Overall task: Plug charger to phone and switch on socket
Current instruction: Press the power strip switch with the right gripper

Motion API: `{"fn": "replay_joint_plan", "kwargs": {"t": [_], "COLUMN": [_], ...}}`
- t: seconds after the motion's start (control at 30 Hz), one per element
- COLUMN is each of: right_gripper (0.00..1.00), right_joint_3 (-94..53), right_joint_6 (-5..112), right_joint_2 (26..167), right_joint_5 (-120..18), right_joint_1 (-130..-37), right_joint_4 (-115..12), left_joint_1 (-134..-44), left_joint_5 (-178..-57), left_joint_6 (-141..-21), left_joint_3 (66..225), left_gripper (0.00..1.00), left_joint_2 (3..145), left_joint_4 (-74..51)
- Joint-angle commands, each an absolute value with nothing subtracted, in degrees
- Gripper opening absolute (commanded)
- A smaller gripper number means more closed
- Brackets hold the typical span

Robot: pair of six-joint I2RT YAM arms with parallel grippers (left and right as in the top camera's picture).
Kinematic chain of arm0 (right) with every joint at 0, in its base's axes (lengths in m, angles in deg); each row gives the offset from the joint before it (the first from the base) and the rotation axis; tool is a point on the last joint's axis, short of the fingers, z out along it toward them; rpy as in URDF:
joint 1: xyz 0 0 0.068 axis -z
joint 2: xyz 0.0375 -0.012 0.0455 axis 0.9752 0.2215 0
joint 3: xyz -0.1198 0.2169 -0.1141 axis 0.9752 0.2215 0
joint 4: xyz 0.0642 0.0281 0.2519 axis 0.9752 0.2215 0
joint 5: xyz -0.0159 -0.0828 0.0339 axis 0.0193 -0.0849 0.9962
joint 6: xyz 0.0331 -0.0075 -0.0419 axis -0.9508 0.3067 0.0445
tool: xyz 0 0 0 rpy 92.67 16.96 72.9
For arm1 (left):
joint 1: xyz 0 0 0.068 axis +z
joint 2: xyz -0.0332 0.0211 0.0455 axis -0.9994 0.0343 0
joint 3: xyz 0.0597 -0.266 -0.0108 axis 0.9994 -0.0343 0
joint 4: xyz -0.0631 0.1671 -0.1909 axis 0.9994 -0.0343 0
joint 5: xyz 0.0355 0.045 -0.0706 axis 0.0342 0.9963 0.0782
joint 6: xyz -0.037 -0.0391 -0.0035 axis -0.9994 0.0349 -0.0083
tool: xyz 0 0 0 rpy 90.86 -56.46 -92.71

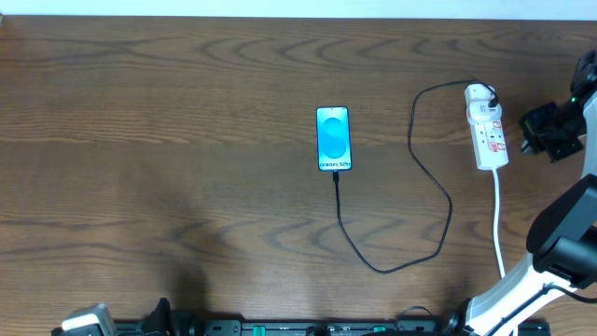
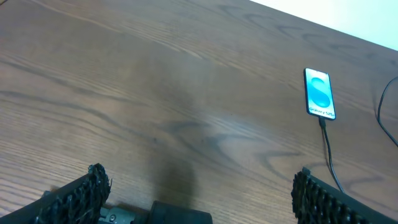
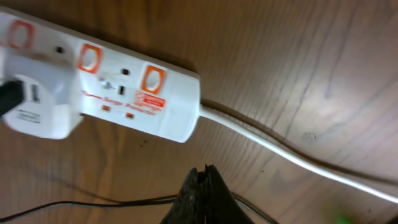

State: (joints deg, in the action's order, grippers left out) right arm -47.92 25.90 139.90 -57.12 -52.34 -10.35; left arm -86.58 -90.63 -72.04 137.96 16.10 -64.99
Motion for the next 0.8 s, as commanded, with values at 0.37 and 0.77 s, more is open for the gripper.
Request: {"fn": "replay_joint_plan", "kwargs": {"t": [0.37,0.77], "right_gripper": [0.01,0.01], "right_joint_3": [-49.42,-49.42], "right_joint_6": [26.28,24.42], "right_joint_2": [142.11,150.53], "right_joint_5": [-57.32,-52.33], "right_joint_1": [-52.01,-52.38], "right_joint_4": [-14.2,-23.9], "left_joint_1": [-86.34,-86.34], "left_joint_5": [-89.93,-89.91], "left_joint_6": [-71.5,-71.47], "left_joint_3": [137.89,137.89], "left_gripper": [0.95,0.95], "left_joint_2": [15.73,15.73], "left_joint_4": [-65.1,-65.1]}}
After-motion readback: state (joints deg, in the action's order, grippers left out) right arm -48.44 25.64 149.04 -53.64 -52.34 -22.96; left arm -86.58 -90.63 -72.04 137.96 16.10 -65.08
